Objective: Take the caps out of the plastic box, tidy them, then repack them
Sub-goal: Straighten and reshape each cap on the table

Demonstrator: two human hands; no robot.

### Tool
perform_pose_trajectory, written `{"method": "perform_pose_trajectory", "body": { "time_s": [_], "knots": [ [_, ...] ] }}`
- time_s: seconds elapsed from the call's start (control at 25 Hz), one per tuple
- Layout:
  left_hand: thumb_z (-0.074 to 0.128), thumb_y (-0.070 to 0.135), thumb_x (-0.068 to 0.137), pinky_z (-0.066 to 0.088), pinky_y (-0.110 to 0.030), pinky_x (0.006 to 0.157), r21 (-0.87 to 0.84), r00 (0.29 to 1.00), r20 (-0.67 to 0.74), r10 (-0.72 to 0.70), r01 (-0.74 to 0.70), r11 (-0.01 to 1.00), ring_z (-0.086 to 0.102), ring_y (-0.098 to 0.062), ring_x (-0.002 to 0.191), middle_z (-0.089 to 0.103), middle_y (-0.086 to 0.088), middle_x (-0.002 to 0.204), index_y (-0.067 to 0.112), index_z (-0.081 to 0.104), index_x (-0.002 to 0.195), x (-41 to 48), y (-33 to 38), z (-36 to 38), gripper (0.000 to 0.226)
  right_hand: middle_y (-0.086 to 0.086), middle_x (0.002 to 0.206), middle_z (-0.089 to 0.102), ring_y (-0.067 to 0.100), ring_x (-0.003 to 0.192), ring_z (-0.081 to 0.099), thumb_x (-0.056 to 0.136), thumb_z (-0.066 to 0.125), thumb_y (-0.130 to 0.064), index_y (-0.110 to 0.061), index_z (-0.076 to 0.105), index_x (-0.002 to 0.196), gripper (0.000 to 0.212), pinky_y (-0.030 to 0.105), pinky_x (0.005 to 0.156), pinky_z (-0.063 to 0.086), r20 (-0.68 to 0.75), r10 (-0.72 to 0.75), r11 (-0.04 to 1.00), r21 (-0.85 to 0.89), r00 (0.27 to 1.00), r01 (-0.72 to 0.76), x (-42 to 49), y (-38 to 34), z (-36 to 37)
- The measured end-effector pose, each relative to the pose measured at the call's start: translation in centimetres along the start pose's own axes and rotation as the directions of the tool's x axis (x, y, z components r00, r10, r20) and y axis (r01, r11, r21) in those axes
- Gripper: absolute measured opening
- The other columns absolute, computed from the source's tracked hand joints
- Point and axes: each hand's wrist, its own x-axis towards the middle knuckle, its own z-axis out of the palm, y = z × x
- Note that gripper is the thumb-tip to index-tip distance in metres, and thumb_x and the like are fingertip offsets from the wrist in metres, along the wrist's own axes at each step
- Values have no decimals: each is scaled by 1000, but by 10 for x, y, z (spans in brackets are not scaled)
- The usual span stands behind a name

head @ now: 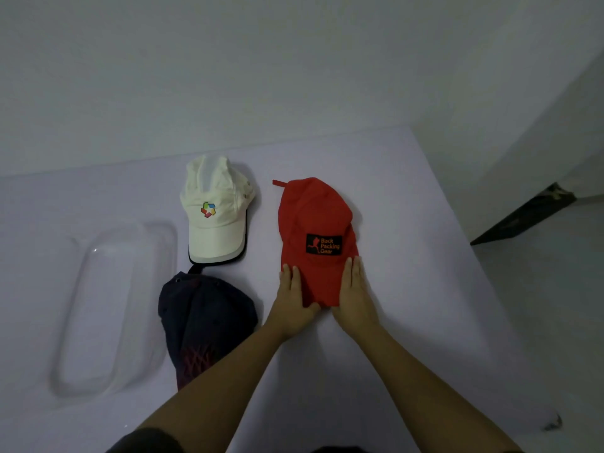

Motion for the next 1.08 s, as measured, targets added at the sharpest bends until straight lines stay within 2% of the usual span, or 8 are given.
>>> {"method": "perform_pose_trajectory", "body": {
  "time_s": [0.24,0.36,0.44,0.56,0.72,0.84,0.96,1.08],
  "knots": [
    [57,27,87,14,-41,117,178,999,32,-22,15,984,4,-35,144,-12,-20,156,6,-15,146,5,-2,-14,95,25,154,-2,38,144,0,91,52,-11,1,-4,144,78,33,111,3,-45,-27,999,22,999,28,-7,-4,8],
    [53,32,92,33,-50,107,368,994,-95,-59,90,926,17,-45,139,5,-33,152,2,-12,146,5,5,-3,89,35,145,26,49,134,30,81,67,-12,10,19,141,80,40,103,23,-8,-41,999,14,999,41,-20,-12,11],
    [70,28,80,51,-49,86,423,989,-147,-30,91,902,45,-51,123,37,-41,136,-6,16,143,5,6,1,90,37,136,40,51,123,44,74,73,-13,13,32,135,78,43,96,34,20,-19,1000,12,1000,19,-21,-12,16],
    [91,30,51,57,-44,60,448,993,-105,-52,94,889,65,-48,93,61,-38,109,-10,51,124,5,-3,12,93,31,148,25,43,136,29,86,61,-11,10,19,142,73,47,104,39,-35,8,1000,17,999,-7,-13,-14,5],
    [78,40,65,52,-56,80,355,994,-104,26,13,935,53,-53,113,49,-42,125,-14,32,133,-2,1,17,98,25,154,8,36,144,12,93,48,-9,5,5,144,69,44,110,36,-69,-49,998,-47,996,45,-9,-9,-2],
    [58,51,80,11,-47,116,178,990,-140,26,-1,984,2,-42,144,-3,-29,154,-7,-6,144,-3,0,4,108,18,155,-7,26,142,-9,95,44,-12,-3,-11,141,73,39,117,19,-7,-118,993,-2,993,118,-16,-2,-5],
    [47,69,66,-6,-34,116,129,993,-80,87,-77,989,-12,-32,145,-16,-20,155,-3,-18,143,-6,-7,1,123,11,151,-20,22,141,-17,93,39,-22,-10,-19,137,74,44,120,8,36,-108,990,95,994,104,-25,0,-4],
    [37,71,68,-2,-32,118,19,987,-59,147,-146,989,-8,-22,146,-13,-10,157,9,-18,145,-5,-14,-1,114,10,155,-18,22,145,-14,82,30,-60,-16,-20,142,89,39,120,2,46,-73,967,248,996,59,-26,-5,-7]
  ]
}}
